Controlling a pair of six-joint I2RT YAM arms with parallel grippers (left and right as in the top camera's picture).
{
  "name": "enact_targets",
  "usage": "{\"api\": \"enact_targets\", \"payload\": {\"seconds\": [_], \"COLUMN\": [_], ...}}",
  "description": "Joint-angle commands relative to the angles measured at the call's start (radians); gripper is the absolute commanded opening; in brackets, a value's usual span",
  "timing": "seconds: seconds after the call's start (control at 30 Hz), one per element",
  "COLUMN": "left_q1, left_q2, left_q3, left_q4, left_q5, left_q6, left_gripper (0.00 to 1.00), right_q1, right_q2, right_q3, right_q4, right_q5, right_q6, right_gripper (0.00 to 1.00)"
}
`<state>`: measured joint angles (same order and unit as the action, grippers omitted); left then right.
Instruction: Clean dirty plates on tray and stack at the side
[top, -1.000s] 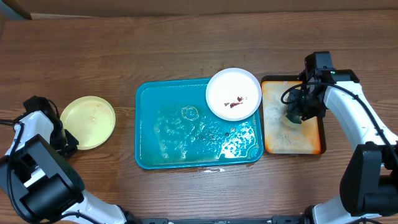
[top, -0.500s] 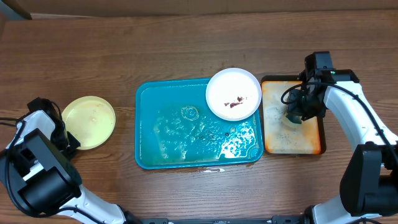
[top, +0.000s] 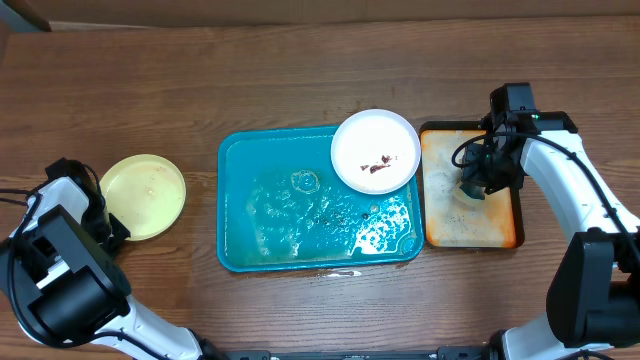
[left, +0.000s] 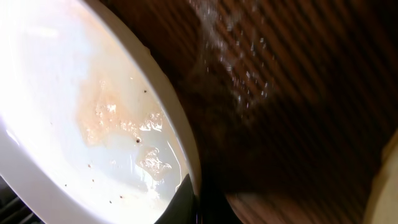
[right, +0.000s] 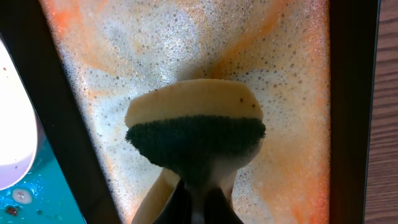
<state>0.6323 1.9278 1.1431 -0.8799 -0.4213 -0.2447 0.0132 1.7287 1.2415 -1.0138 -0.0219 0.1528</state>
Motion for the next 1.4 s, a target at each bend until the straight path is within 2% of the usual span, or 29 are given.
{"api": "enact_targets", "payload": {"seconds": [0.0, 0.23, 0.37, 0.5, 0.6, 0.8, 1.07, 1.37], "left_q1": [0.002, 0.002, 0.001, -0.02, -0.069, -0.241, -0.437, -0.466], "left_q2": [0.019, -0.031, -0.085, -0.139, -0.176, -0.193, -0.178, -0.095], "left_q3": [0.042, 0.159, 0.221, 0.26, 0.285, 0.325, 0.322, 0.298], "left_q4": [-0.03, -0.109, -0.167, -0.175, -0.166, -0.098, -0.004, -0.044], "left_q5": [0.024, 0.108, 0.117, 0.193, 0.214, 0.257, 0.253, 0.245], "left_q6": [-0.048, -0.055, -0.1, -0.099, -0.086, 0.039, 0.13, 0.106], "left_gripper": [0.04, 0.04, 0.04, 0.04, 0.04, 0.04, 0.04, 0.04], "right_q1": [-0.002, -0.002, -0.002, -0.002, -0.002, -0.002, -0.002, -0.002], "right_q2": [-0.022, -0.022, -0.022, -0.022, -0.022, -0.022, -0.022, -0.022], "right_q3": [-0.005, -0.005, -0.005, -0.005, -0.005, -0.005, -0.005, -0.005], "right_q4": [0.003, 0.003, 0.004, 0.003, 0.003, 0.006, -0.002, -0.006], "right_q5": [-0.003, -0.003, -0.003, -0.003, -0.003, -0.003, -0.003, -0.003], "right_q6": [-0.004, -0.004, -0.004, -0.004, -0.004, -0.004, -0.004, -0.004], "right_gripper": [0.04, 0.04, 0.04, 0.04, 0.04, 0.04, 0.04, 0.04]}}
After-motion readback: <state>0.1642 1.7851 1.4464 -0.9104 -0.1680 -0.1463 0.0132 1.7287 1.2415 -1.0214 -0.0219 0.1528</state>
